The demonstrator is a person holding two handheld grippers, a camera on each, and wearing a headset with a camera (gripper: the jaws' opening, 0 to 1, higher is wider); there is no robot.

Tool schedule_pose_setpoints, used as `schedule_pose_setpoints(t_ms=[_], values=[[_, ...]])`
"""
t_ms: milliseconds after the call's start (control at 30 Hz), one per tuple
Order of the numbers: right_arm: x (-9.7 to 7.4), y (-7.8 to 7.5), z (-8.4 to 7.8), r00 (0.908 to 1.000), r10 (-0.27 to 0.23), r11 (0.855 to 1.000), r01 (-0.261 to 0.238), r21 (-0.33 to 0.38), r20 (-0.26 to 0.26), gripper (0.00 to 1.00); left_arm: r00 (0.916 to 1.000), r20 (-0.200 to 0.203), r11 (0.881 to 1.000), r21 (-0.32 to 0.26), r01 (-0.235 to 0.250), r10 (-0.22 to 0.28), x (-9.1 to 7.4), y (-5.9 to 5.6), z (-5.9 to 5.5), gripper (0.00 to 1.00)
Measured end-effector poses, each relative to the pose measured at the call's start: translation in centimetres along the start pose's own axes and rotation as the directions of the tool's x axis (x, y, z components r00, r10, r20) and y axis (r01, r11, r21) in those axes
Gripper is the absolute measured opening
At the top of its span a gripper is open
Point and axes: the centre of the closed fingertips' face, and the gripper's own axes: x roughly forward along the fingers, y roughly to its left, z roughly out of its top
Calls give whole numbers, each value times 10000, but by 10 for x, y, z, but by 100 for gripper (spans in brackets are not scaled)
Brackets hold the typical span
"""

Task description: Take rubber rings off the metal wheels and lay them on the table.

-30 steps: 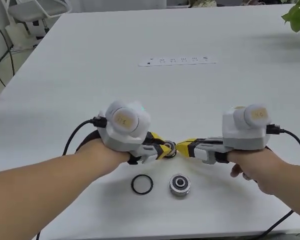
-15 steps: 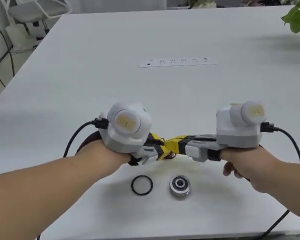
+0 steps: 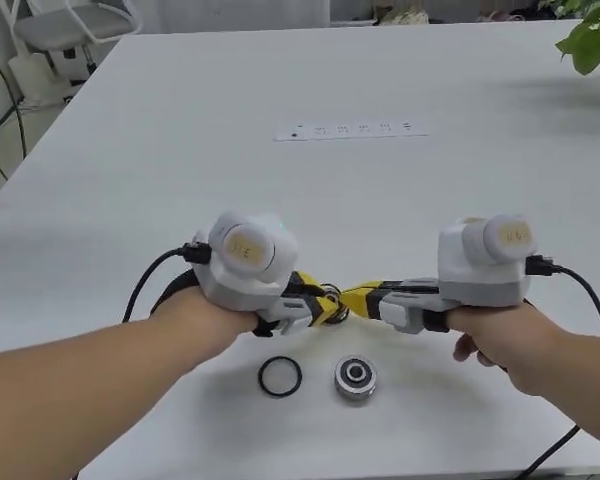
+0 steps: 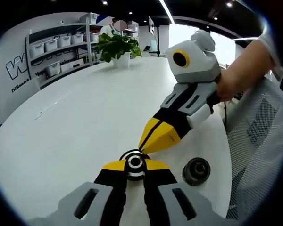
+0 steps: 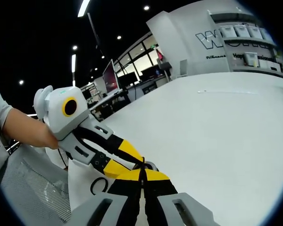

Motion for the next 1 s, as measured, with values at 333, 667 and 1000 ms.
schedule_pose_setpoints(t_ms=[333, 667, 1000], values=[[-1, 5, 3, 9999, 113, 9999, -114, 52, 74, 0, 9997, 85, 9995, 248, 216, -218, -9, -2, 4, 13], [-6, 12, 13, 9986, 361, 9989, -373, 301, 381, 0, 9968, 588, 9985, 123, 540, -546, -33, -11, 17, 25], [-7, 23, 18, 9964, 703, 9965, -723, 420, 469, 0, 9923, 1053, 9978, -65, 657, -647, -59, -18, 20, 40]])
